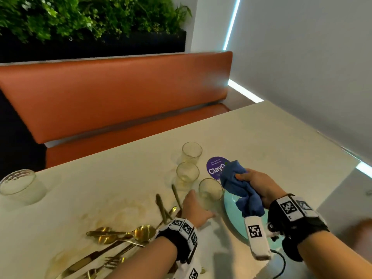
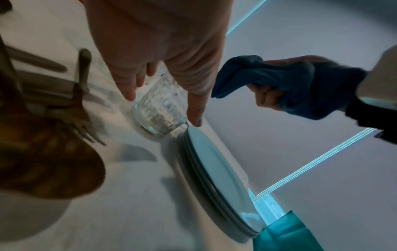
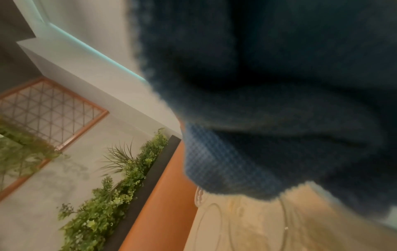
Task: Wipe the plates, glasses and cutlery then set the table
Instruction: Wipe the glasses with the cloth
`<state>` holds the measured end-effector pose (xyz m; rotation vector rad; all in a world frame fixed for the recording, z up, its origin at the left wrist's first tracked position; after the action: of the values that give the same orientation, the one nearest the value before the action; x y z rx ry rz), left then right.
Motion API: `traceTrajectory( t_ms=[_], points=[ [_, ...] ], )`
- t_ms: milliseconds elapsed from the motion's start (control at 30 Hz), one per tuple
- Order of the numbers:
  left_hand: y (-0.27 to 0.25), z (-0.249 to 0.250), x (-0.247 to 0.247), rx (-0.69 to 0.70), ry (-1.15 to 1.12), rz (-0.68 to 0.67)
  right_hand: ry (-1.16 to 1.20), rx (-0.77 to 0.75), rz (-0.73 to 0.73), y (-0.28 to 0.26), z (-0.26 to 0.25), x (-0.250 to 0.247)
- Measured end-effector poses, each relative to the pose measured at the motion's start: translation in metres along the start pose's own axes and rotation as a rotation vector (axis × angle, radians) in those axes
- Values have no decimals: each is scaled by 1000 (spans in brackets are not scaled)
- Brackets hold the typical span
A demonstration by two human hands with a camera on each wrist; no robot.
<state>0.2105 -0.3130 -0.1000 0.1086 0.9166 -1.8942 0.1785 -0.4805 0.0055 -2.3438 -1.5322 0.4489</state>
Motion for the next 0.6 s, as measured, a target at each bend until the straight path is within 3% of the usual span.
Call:
traceTrajectory(
  t_ms=[233,333,500,600],
  points=[
    [29,6,14,31,-94,182,-188,-26,4,8,16,-19],
    [31,15,15,170,-15,219,-330,-110,-32,6,10,-15],
    [10,48,21,445,125,144,-1019,-358,-112,-15,-14,15],
    [-17,74,17,667,165,108,-1238,-437,-146,-33,-9,51]
  ],
)
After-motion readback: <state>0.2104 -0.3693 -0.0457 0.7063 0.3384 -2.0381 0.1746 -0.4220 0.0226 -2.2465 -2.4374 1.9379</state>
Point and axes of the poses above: each hand's wrist, its own y-axis towards the middle knuckle, its own x-axis out of the palm, z = x × y, the point moved 10 cm from there along y, towards the middle knuckle, and after that the axes turned 7 degrees about -x, right-handed, at the moved point
